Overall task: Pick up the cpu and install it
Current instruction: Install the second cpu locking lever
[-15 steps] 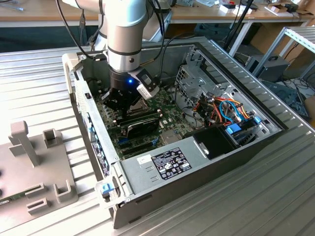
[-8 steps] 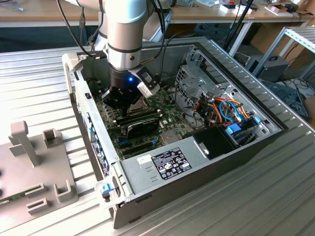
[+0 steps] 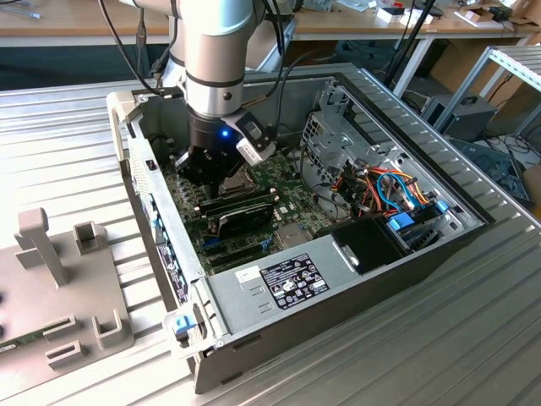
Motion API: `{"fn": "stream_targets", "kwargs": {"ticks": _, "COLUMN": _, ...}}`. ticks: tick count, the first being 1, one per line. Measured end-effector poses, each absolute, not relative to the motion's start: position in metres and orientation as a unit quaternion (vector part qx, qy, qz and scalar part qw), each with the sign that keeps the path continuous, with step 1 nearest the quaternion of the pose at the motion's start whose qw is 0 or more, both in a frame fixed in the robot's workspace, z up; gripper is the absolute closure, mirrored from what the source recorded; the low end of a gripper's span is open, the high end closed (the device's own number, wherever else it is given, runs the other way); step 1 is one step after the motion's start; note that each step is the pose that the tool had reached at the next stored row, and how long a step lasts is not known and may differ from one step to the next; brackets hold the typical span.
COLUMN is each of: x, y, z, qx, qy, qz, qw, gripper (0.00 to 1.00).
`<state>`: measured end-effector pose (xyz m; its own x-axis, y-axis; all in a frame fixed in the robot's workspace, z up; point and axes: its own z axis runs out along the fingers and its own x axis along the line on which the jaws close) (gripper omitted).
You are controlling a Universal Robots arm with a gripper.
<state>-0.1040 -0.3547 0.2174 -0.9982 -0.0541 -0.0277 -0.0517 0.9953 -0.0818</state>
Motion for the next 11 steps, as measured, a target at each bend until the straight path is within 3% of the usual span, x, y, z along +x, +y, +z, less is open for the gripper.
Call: {"fn": "stream_targets", "kwargs": {"ticks": 11, "x": -0.087, "y": -0.355, "z": 0.22, "qx": -0.027, "qy": 0.999, "qz": -0.041, "qw": 0.015, "gripper": 0.89}}
